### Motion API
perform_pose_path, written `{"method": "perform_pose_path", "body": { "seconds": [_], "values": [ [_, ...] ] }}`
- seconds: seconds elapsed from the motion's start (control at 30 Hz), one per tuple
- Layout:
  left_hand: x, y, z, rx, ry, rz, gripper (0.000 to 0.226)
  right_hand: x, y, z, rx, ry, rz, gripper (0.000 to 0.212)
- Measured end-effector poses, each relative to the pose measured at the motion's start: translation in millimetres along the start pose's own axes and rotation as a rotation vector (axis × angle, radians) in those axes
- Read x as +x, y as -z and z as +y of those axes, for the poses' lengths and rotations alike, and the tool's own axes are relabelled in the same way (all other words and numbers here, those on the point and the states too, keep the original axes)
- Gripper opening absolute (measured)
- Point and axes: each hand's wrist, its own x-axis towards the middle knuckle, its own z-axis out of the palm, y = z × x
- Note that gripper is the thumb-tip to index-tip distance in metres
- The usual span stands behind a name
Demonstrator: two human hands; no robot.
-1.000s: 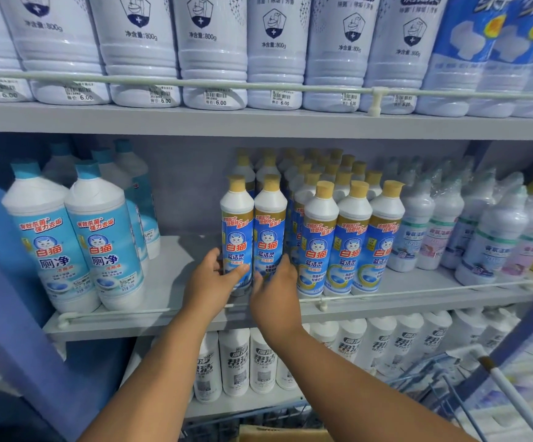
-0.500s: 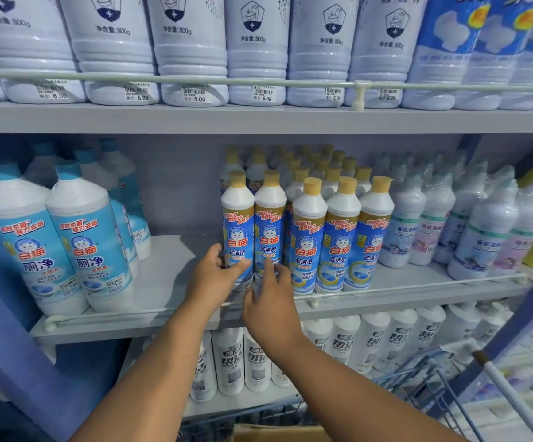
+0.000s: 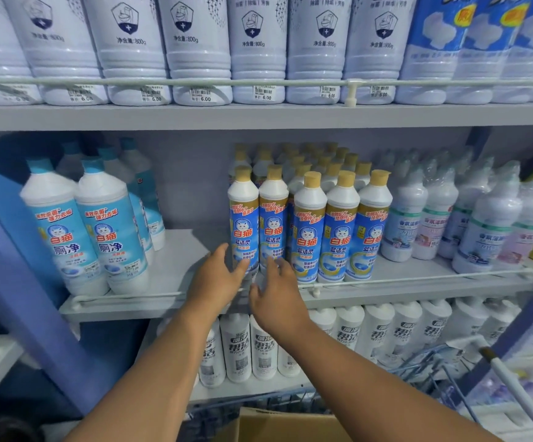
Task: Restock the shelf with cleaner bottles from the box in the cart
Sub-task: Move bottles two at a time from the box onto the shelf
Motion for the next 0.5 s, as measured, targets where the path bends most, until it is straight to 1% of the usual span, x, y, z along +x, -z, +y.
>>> {"method": "perform_pose_path", "body": {
  "seconds": [0.13, 0.27, 0.33, 0.4, 0.5],
  "values": [
    [-38.5, -0.7, 2.0, 0.269, -0.131, 0.081, 0.055, -28.7, 7.5, 14.6, -0.082, 0.089, -0.075, 0.068],
    [-89.2, -14.9, 7.5, 0.458, -0.118, 0.031, 0.067, -69.3, 25.5, 44.5, -0.274, 0.181, -0.066, 0.066],
    [-114.1, -26.0, 11.6, 0.497, -0.133, 0.029, 0.07, -89.8, 35.6, 66.1, -0.356, 0.175, -0.132, 0.067],
    [-138.6, -38.5, 18.0, 0.539, -0.104, 0.002, 0.069, -110.2, 45.5, 90.5, -0.414, 0.159, -0.217, 0.069],
    [-179.2, -63.8, 27.3, 0.592, -0.052, -0.049, 0.065, -146.5, 60.4, 127.7, -0.417, 0.14, -0.311, 0.069]
  ]
}}
